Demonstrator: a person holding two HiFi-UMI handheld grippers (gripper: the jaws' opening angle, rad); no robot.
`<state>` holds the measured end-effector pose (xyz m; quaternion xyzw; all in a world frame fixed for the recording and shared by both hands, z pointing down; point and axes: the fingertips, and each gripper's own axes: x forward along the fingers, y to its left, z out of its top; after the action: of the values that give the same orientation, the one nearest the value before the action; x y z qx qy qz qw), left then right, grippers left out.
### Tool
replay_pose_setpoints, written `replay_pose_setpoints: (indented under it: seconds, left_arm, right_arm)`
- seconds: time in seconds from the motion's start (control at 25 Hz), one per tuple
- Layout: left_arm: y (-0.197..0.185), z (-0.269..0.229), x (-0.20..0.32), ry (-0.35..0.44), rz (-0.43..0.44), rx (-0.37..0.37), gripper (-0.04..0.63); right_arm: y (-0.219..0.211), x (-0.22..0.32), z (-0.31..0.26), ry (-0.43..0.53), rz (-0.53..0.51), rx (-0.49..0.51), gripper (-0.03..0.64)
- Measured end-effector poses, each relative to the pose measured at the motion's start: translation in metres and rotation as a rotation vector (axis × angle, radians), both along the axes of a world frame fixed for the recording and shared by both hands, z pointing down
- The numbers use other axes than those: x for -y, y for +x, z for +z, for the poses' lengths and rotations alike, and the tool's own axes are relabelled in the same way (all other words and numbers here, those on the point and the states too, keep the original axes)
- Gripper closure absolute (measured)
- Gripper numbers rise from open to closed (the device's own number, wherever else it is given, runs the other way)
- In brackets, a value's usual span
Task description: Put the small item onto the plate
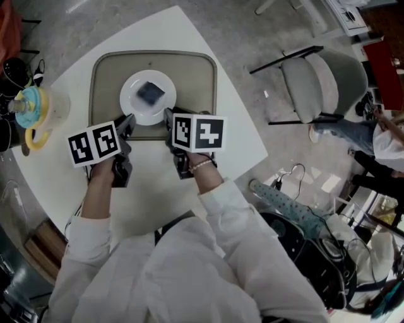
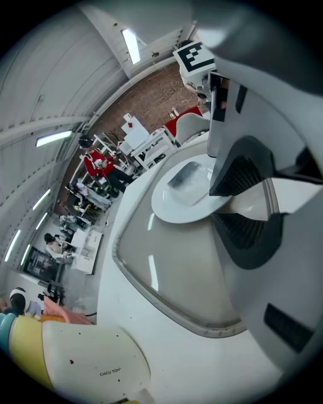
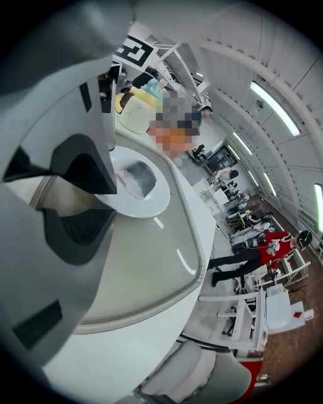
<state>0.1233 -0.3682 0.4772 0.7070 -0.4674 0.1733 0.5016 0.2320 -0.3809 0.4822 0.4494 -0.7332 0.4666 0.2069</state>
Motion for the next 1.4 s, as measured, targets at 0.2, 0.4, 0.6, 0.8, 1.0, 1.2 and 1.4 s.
replay_pose_setpoints:
  seconds: [0.2, 0.4, 0.6, 0.8, 1.0, 1.2, 1.4]
  left_arm:
    - [-0.004, 0.001, 0.000, 0.004, 0.026, -0.008, 0.520]
    - [-0.005, 0.001, -0.002, 0.004, 0.021, -0.015, 0.518]
    - [-0.006, -0.001, -0.006, 0.009, 0.015, -0.007, 0.518]
    - [-0.010, -0.001, -0.011, 0.013, 0.009, -0.008, 0.518]
    - [-0.007, -0.008, -0.017, 0.040, 0.031, -0.014, 0.520]
    - [-0.011, -0.038, -0.032, 0.119, 0.064, -0.033, 0.520]
    - [-0.013, -0.076, -0.057, 0.219, 0.122, -0.125, 0.527]
  right_arm:
    - [-0.003, 0.000, 0.000, 0.030, -0.014, -0.032, 0.552]
    - [-0.005, -0.009, -0.006, 0.031, -0.019, -0.014, 0.552]
    - [-0.009, -0.017, -0.013, 0.045, -0.032, 0.010, 0.553]
    - [-0.013, -0.022, -0.026, 0.088, -0.043, 0.045, 0.554]
    - [-0.015, -0.027, -0.044, 0.134, -0.033, 0.129, 0.556]
    - [-0.032, -0.048, -0.073, 0.207, -0.055, 0.207, 0.572]
    - [-0.047, -0.076, -0.104, 0.301, -0.078, 0.228, 0.584]
